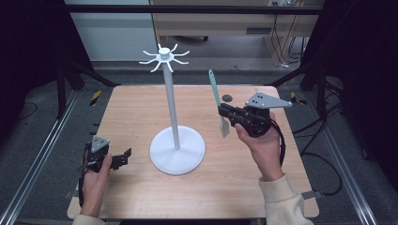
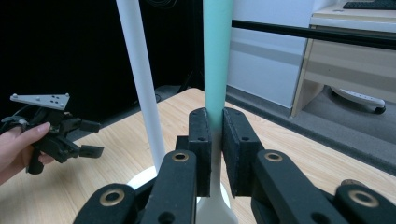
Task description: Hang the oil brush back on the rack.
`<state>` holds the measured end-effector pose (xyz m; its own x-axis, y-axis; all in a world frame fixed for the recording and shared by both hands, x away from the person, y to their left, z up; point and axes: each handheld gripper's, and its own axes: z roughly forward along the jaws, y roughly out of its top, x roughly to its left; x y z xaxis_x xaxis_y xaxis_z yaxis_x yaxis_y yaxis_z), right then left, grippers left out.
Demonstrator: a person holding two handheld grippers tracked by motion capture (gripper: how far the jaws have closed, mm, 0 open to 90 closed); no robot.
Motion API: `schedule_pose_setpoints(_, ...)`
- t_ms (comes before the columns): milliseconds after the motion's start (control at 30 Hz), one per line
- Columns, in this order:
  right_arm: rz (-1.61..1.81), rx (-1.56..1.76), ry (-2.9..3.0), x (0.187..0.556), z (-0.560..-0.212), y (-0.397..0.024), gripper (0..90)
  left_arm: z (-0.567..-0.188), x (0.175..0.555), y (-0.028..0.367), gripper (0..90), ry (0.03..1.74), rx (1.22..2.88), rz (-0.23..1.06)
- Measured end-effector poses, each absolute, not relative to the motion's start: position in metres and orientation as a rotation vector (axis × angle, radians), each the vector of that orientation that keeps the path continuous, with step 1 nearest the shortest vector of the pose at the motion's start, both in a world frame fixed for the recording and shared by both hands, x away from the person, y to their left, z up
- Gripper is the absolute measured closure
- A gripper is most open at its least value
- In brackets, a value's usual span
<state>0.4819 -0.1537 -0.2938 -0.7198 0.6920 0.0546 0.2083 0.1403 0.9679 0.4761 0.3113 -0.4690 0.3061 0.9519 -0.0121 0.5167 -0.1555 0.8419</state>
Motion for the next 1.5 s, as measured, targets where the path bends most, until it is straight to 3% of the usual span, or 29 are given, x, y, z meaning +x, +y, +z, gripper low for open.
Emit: schedule_pose_setpoints(1500, 1.702, 0.675, 2.019, 0.472, -0.257, -0.123, 82.2, -0.469, 0.474, 0.313, 2.7, 1.330, 1.792, 0.712)
